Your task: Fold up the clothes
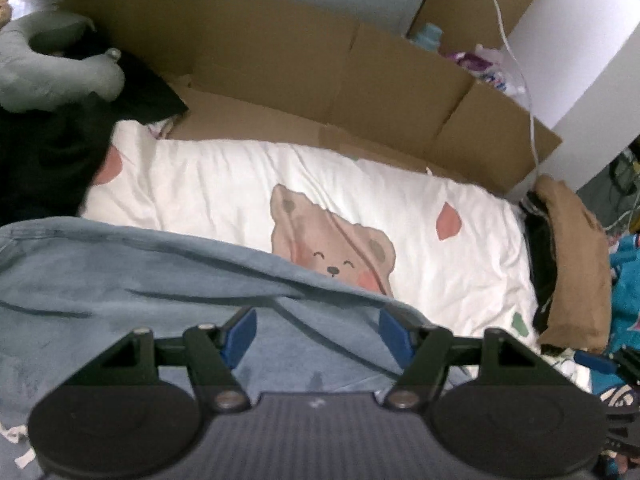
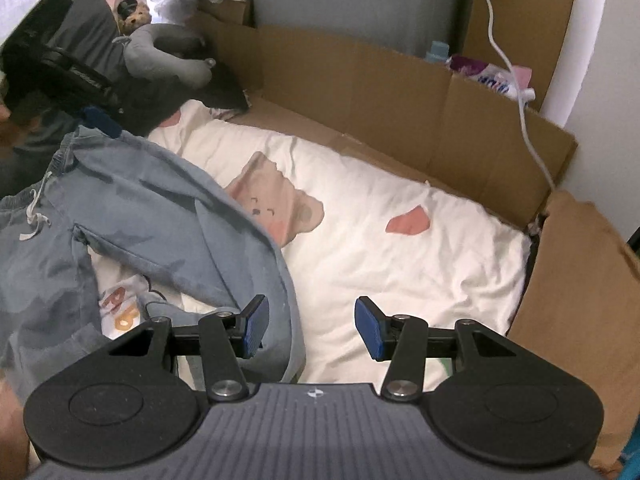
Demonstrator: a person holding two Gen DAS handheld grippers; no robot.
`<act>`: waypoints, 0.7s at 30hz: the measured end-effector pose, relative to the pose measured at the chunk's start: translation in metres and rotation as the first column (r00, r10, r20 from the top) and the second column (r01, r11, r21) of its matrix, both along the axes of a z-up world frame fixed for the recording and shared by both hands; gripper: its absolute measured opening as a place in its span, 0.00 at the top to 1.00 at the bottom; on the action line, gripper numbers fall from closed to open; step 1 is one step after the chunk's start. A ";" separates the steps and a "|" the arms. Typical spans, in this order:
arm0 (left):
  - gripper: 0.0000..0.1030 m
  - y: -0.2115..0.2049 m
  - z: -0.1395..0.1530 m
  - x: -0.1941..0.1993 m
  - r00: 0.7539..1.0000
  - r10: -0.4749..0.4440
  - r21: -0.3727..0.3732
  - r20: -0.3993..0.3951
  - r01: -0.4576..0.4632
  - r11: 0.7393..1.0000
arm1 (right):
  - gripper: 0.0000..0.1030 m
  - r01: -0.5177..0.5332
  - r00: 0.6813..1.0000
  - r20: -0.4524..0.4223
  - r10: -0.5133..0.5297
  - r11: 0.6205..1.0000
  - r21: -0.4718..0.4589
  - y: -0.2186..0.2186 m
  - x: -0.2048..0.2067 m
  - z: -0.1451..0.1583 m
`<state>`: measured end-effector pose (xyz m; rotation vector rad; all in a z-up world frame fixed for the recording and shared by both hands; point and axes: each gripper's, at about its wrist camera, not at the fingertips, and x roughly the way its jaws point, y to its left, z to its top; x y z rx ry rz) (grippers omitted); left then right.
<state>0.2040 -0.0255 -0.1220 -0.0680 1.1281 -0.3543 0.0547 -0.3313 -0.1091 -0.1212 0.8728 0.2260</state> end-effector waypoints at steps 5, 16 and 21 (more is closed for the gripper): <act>0.32 -0.011 -0.035 0.006 0.999 -0.045 0.046 -0.026 0.046 0.998 | 0.47 0.038 0.998 -0.047 -0.038 0.999 0.019 -0.009 -0.004 -0.036; 0.32 -0.030 -0.102 -0.030 0.989 -0.094 0.000 -0.116 0.094 0.996 | 0.47 0.179 0.975 -0.184 -0.128 0.939 0.294 -0.026 -0.018 -0.113; 0.32 -0.032 -0.112 -0.043 0.979 -0.116 -0.052 -0.166 0.109 0.993 | 0.48 0.252 0.947 -0.281 -0.157 0.905 0.343 -0.018 -0.023 -0.143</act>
